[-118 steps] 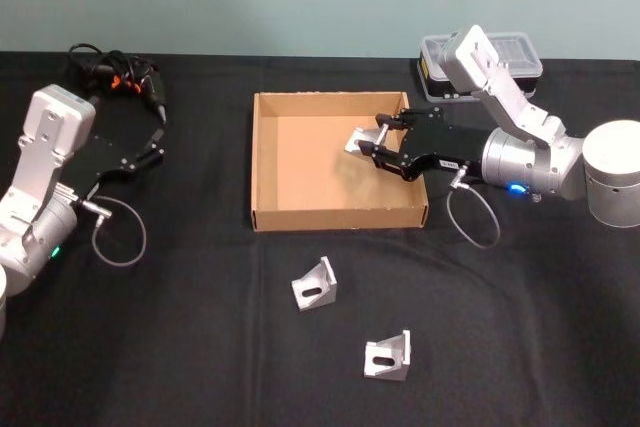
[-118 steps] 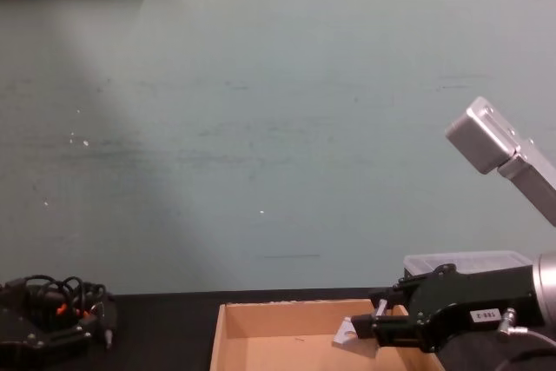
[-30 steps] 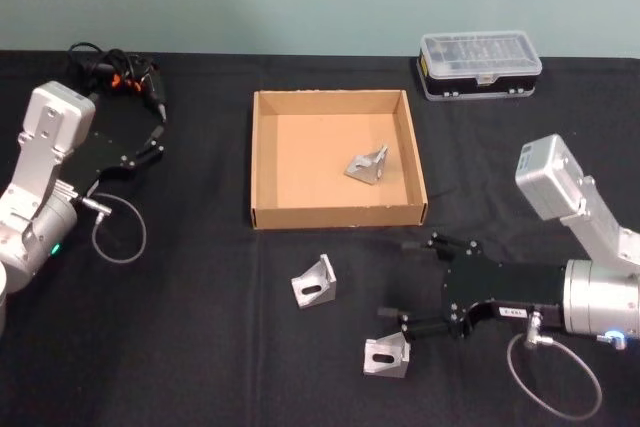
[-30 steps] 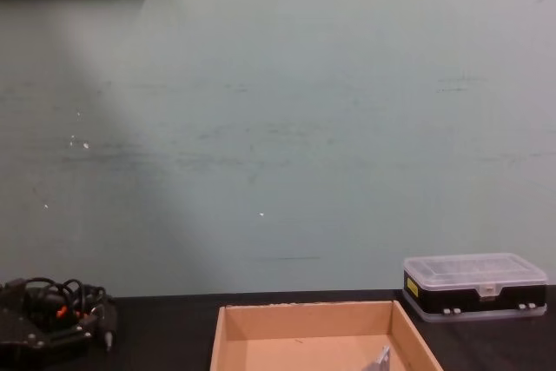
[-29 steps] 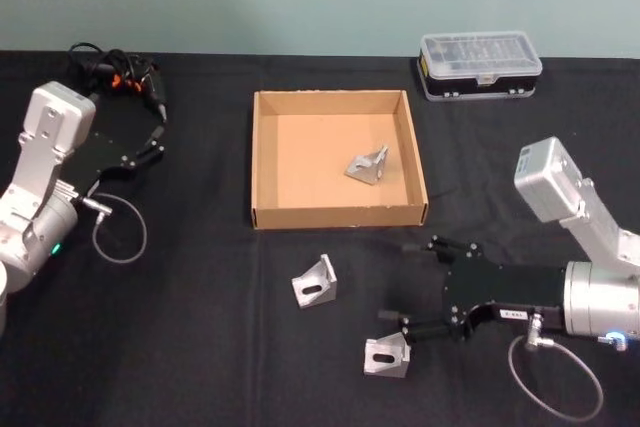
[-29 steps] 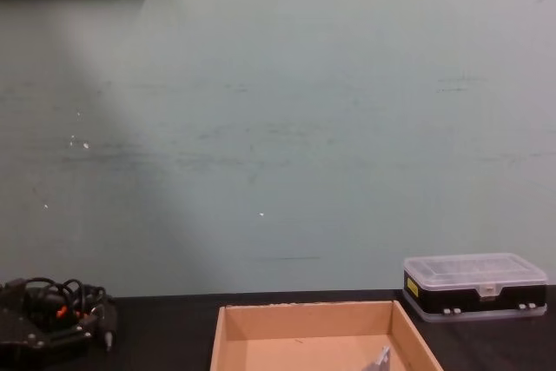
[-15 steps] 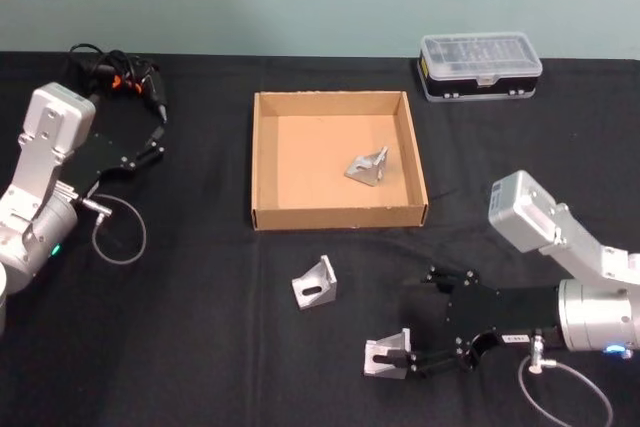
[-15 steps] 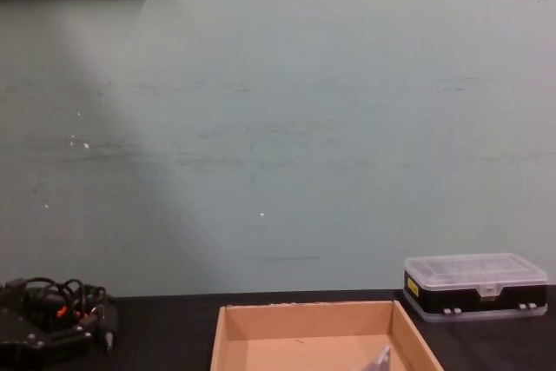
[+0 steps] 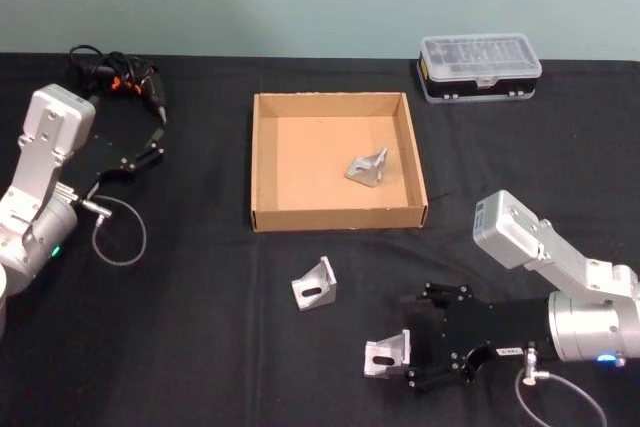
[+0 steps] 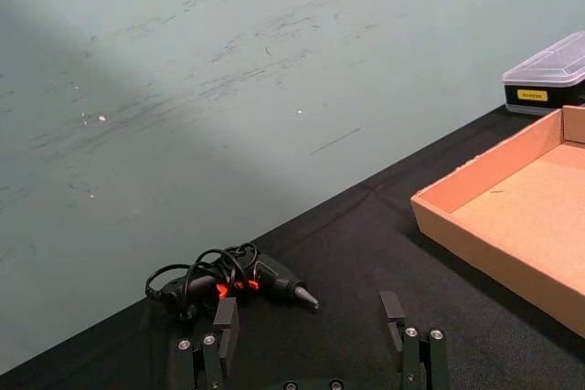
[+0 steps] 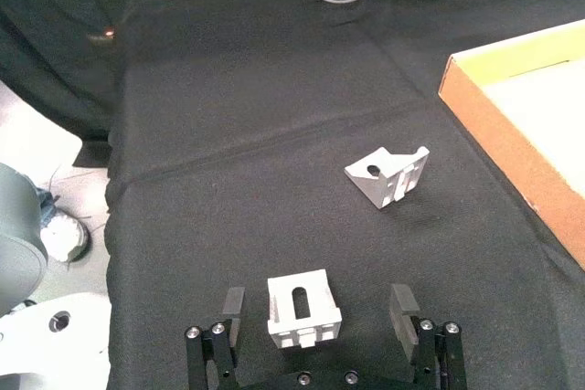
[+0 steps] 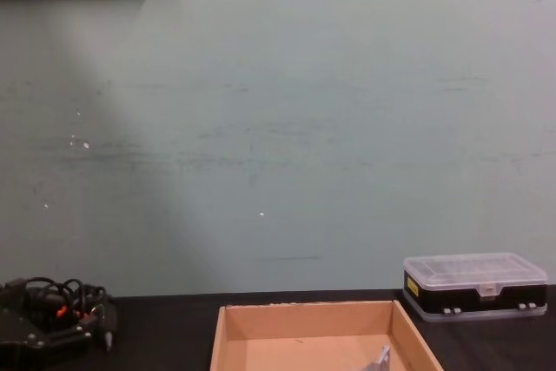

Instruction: Use one hand to pick up the angle iron from the table and place it into the box.

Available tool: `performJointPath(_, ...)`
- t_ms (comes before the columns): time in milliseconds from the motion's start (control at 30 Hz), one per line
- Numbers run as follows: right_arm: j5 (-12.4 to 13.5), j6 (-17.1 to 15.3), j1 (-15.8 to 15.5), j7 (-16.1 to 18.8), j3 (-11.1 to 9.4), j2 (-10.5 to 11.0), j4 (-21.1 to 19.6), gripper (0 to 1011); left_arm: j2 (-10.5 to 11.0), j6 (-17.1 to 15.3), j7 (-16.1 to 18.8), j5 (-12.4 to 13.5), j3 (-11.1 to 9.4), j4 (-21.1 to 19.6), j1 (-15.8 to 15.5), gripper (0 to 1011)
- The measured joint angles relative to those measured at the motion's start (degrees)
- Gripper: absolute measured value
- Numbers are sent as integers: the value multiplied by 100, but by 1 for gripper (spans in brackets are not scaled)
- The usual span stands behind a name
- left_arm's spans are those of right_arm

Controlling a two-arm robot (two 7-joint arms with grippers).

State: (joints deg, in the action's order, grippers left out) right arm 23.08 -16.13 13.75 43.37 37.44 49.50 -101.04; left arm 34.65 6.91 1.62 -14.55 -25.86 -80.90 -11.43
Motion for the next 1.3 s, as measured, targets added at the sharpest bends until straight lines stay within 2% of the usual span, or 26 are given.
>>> performJointPath(633,-152,109,42,53,150,-142,260,1004,0,0,0,0,0,0,0,1000)
performJointPath(900,-157,123,45,54,145,-164,294,854,0,0,0,0,0,0,0,1000)
performJointPath(967,-153,121,41,51,132,-163,304,765,0,0,0,0,0,0,0,1000)
performJointPath(1300,-112,129,25,14,70,-168,353,487,0,0,0,0,0,0,0,1000)
